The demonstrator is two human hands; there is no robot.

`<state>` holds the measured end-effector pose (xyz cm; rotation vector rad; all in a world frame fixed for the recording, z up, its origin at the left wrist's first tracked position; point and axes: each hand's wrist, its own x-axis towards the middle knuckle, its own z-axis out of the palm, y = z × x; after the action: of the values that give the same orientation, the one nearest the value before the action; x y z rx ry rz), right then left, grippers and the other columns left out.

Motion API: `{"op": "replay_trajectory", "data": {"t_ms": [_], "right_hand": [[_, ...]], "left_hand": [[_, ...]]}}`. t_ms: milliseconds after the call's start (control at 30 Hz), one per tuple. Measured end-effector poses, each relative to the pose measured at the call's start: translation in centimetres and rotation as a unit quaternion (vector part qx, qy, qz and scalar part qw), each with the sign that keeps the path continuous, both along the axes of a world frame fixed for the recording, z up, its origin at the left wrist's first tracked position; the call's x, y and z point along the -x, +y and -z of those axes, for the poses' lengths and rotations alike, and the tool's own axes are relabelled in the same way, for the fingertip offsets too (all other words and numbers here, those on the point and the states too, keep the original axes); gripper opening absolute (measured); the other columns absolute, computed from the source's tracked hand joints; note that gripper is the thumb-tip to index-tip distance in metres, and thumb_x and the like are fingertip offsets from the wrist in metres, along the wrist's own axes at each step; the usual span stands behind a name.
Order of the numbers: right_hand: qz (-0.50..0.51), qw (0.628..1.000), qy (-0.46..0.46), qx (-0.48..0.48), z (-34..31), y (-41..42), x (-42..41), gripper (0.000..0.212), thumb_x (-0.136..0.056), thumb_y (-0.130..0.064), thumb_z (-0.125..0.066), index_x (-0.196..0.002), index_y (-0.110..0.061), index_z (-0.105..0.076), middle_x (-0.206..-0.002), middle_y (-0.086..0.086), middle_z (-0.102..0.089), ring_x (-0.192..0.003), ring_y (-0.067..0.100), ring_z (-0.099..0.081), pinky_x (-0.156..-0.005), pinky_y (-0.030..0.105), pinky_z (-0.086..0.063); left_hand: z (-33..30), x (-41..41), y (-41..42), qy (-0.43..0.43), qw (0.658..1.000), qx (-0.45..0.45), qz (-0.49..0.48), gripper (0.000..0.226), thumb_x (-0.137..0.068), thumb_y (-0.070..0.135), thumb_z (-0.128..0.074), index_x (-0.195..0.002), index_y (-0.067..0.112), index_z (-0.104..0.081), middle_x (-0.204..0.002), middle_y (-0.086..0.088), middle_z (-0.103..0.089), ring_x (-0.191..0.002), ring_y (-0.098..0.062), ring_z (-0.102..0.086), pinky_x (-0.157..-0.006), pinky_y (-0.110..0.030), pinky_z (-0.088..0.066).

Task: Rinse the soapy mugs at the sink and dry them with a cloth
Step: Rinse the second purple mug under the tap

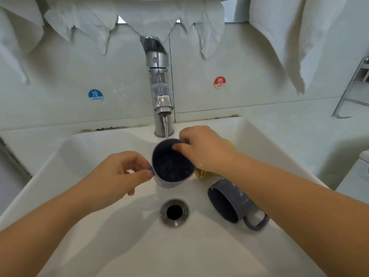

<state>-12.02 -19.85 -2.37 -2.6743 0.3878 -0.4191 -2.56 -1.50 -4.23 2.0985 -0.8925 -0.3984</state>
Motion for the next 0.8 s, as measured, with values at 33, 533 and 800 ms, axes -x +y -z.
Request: {"op": "replay_trajectory", "data": {"t_ms": [33, 533, 800], "right_hand": [[-0.01, 1.0, 0.003, 0.024, 0.0, 0.1, 0.1, 0.04, -0.097, -0.035, -0.052, -0.061, -0.022, -0.04, -0.064, -0.006, -0.045, -0.059, 0.006, -0.041, -0.051, 0.022, -0.028], [0.012, 0.99, -0.1, -0.099, 2.0, 0.1, -0.5, 0.036, -0.093, -0.034, -0.06, -0.065, -0.016, -0.045, -0.06, -0.003, -0.046, -0.057, 0.013, -0.044, -0.055, 0.027, -0.036], [0.06, 0.816, 0.045, -0.573, 4.6, 2.9, -1.3, 0.014, -0.093, -0.005, -0.054, -0.106, -0.009, -0.053, -0.075, 0.008, -0.051, -0.06, 0.014, -0.049, -0.055, 0.025, -0.05]], "left_hand": [[0.2, -0.1, 0.1, 0.019, 0.999, -0.014, 0.023, 0.004, -0.089, 0.017, -0.067, -0.085, 0.017, -0.067, -0.079, 0.004, -0.07, -0.053, -0.01, -0.055, -0.049, -0.022, -0.042], [-0.6, -0.3, 0.6, 0.034, 0.995, -0.056, 0.08, 0.039, -0.098, 0.031, -0.049, -0.066, 0.01, -0.054, -0.058, 0.008, -0.053, -0.055, -0.006, -0.048, -0.055, -0.02, -0.045], [-0.2, 0.0, 0.2, -0.182, 0.983, -0.007, -0.021, 0.036, -0.096, 0.032, -0.05, -0.066, 0.013, -0.044, -0.049, 0.013, -0.044, -0.048, -0.007, -0.037, -0.05, -0.026, -0.028]]}}
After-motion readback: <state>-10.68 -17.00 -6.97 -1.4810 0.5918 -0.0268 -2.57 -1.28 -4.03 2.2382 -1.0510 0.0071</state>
